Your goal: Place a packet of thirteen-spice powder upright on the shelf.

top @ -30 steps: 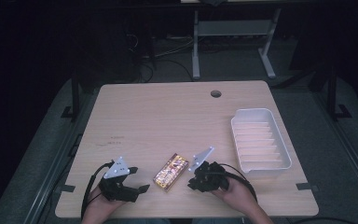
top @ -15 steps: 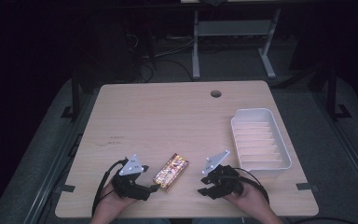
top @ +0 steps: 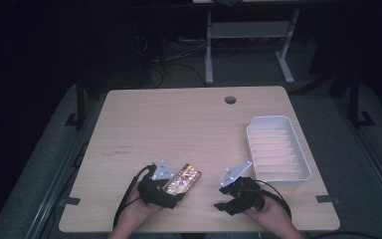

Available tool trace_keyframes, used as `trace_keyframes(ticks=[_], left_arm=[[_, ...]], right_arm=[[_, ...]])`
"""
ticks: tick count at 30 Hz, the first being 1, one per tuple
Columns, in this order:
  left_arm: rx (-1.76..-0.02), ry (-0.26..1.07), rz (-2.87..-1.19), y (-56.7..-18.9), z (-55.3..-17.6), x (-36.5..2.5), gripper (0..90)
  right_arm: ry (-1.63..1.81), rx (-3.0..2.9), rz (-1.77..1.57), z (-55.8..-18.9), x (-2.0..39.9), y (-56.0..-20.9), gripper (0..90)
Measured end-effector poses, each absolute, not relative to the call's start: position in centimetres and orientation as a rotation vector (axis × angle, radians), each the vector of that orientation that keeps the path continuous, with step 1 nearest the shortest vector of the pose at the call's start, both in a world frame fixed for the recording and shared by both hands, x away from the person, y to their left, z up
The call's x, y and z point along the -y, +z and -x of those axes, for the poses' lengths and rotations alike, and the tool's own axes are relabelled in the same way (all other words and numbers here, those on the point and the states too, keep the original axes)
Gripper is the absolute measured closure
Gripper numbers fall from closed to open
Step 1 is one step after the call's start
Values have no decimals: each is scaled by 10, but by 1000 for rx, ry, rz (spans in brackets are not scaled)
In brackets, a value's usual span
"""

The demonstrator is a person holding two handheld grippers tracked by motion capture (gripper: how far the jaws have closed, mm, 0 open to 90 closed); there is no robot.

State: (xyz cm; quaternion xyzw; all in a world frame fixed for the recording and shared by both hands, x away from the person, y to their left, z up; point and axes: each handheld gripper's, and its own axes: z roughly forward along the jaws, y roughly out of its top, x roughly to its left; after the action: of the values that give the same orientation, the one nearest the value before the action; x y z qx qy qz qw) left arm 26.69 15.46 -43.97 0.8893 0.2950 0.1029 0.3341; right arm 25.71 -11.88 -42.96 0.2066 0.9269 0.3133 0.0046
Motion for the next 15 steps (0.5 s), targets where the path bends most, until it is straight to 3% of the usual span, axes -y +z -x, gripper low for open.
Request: trace_keyframes(ticks=[10,15], left_arm=[[-769,264,-2367,-454,-268,-149,173],[-766,272,-2373,-453,-268,-148,224]], right_arm=[[990,-2884,-684,-258,119,-430,411],[995,-2853,-716,-258,117,-431,392]])
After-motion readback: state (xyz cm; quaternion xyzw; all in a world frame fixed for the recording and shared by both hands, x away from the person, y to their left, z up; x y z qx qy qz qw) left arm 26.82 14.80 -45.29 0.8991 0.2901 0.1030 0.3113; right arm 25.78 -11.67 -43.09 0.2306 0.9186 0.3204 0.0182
